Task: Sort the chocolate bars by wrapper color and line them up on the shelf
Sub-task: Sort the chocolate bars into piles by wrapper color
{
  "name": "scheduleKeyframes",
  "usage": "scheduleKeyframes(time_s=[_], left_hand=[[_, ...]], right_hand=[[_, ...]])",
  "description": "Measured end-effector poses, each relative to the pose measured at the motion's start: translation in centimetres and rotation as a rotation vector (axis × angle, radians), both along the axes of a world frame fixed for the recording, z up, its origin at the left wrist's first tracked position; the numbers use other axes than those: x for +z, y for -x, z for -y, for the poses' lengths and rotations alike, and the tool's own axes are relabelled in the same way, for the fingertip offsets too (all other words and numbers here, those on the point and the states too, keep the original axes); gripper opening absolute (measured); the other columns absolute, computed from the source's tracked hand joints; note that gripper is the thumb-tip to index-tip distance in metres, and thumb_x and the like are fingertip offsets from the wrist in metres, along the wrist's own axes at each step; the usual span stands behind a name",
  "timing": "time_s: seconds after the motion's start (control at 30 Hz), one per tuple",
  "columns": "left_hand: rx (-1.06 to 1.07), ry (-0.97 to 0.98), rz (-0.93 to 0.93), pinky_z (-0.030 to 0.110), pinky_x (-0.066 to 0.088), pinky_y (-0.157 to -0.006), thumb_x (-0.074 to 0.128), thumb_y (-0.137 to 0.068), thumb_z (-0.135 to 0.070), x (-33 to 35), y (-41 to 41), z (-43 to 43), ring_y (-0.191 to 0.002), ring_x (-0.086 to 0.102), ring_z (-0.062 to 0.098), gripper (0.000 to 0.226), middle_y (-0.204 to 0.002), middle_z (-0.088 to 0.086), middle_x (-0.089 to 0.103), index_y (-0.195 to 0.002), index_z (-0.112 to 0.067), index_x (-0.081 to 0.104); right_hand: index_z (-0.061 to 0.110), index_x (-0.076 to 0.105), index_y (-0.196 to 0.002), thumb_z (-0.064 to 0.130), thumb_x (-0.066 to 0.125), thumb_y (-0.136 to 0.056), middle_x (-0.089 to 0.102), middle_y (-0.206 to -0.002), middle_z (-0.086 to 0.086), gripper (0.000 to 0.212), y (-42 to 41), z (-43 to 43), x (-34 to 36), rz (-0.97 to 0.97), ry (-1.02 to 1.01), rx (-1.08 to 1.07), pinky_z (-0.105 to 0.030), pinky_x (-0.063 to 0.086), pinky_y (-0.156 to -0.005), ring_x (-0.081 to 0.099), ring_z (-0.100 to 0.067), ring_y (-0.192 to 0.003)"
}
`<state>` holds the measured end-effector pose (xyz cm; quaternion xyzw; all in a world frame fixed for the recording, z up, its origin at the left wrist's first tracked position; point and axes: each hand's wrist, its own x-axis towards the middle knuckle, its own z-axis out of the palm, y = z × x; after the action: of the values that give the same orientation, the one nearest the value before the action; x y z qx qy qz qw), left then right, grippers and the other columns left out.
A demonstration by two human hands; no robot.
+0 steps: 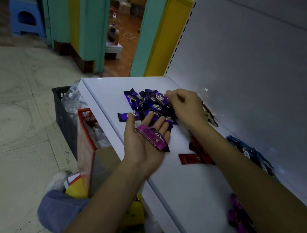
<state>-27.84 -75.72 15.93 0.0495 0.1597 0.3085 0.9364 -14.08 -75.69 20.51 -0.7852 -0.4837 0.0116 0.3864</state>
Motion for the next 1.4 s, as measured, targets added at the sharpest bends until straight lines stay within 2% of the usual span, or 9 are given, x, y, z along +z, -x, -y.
scheduleKeyframes(time_s=[0.1, 0.23, 0.3, 0.47, 0.67, 0.83, 1.07, 1.3, 1.4], left_hand=[[0.01, -0.003, 0.053, 0.042, 0.03, -0.115, 0.036, -0.092, -0.063, 0.0, 0.1, 0.1, -0.131, 0.048, 0.029, 0.069, -0.139, 0.016, 0.052, -0.142, -0.017, 0.045], [-0.024, -0.051, 0.056, 0.05, 0.042, -0.104, 0.056, -0.087, -0.049, 0.2, 0.1, 0.3, -0.118, 0.056, 0.035, 0.048, -0.132, 0.008, 0.059, -0.125, -0.019, 0.058], [-0.059, -0.116, 0.058, 0.052, 0.045, -0.1, 0.064, -0.081, -0.035, 0.2, 0.2, 0.5, -0.117, 0.056, 0.035, 0.045, -0.133, 0.004, 0.059, -0.123, -0.021, 0.06], [-0.068, -0.217, 0.002, 0.051, 0.045, -0.102, 0.066, -0.076, -0.02, -0.2, -0.1, 0.6, -0.114, 0.061, 0.033, 0.061, -0.135, 0.014, 0.055, -0.134, -0.013, 0.049], [-0.01, -0.251, -0.008, 0.043, 0.039, -0.11, 0.041, -0.099, -0.008, -0.6, -0.2, 1.0, -0.118, 0.058, 0.032, 0.026, -0.126, 0.022, 0.06, -0.119, -0.007, 0.058], [0.1, -0.206, 0.005, 0.03, 0.054, -0.086, 0.037, -0.101, -0.009, -0.4, -0.1, 1.2, -0.092, 0.066, 0.018, 0.023, -0.102, 0.011, 0.069, -0.106, -0.013, 0.06], [0.142, -0.186, 0.001, 0.029, 0.059, -0.073, 0.034, -0.103, -0.007, 0.4, -0.2, 1.5, -0.092, 0.069, 0.017, 0.028, -0.111, 0.015, 0.068, -0.116, -0.01, 0.058], [0.181, -0.293, -0.142, 0.034, 0.056, -0.088, 0.035, -0.103, -0.011, 0.7, -0.7, 1.8, -0.111, 0.064, 0.022, 0.03, -0.124, 0.011, 0.063, -0.12, -0.02, 0.058], [0.173, -0.282, -0.132, 0.034, 0.056, -0.086, 0.033, -0.104, -0.013, 0.7, -0.7, 1.6, -0.11, 0.064, 0.022, 0.028, -0.12, 0.001, 0.064, -0.115, -0.022, 0.057]], right_hand=[[0.01, 0.072, -0.083, 0.031, 0.063, -0.09, 0.07, -0.074, -0.003, 0.023, 2.5, 3.6, 0.3, -0.101, 0.052, 0.149, -0.029, 0.055, -0.066, 0.066, -0.016, -0.07], [0.013, 0.069, -0.098, 0.035, 0.072, -0.08, 0.07, -0.089, -0.01, 0.029, 4.6, 6.6, -0.2, -0.235, 0.287, 0.191, -0.033, 0.055, -0.075, 0.067, -0.022, -0.082], [0.012, 0.066, -0.109, 0.031, 0.075, -0.079, 0.068, -0.094, -0.01, 0.036, 5.3, 7.4, -0.2, -0.245, 0.354, 0.179, -0.02, 0.052, -0.07, 0.064, -0.018, -0.078], [0.004, 0.065, -0.101, 0.003, 0.075, -0.077, 0.063, -0.08, -0.02, 0.026, 6.0, 7.9, -0.1, -0.496, 0.137, 0.172, -0.019, 0.053, -0.067, 0.061, -0.014, -0.073], [0.002, 0.064, -0.099, -0.002, 0.071, -0.079, 0.059, -0.069, 0.001, 0.021, 5.1, 7.9, 0.9, -0.653, 0.027, 0.117, -0.01, 0.043, -0.046, 0.057, 0.004, -0.049], [0.011, 0.067, -0.091, 0.003, 0.061, -0.088, 0.063, -0.076, -0.002, 0.011, 2.7, 6.0, 0.5, -0.965, -0.162, 0.008, -0.015, 0.043, -0.048, 0.05, -0.006, -0.056], [0.016, 0.068, -0.11, 0.023, 0.07, -0.083, 0.07, -0.097, 0.002, 0.028, 2.4, 4.8, 1.0, -0.434, 0.189, 0.217, -0.014, 0.053, -0.068, 0.066, -0.002, -0.079], [0.008, 0.069, -0.102, 0.011, 0.067, -0.086, 0.07, -0.084, -0.003, 0.016, 0.9, 4.6, 1.9, -0.274, 0.23, 0.233, -0.016, 0.051, -0.054, 0.066, -0.006, -0.067], [0.01, 0.07, -0.1, 0.013, 0.071, -0.083, 0.069, -0.087, -0.001, 0.017, -0.4, 2.1, 1.4, -0.273, 0.025, 0.038, -0.024, 0.053, -0.064, 0.065, -0.009, -0.075]])
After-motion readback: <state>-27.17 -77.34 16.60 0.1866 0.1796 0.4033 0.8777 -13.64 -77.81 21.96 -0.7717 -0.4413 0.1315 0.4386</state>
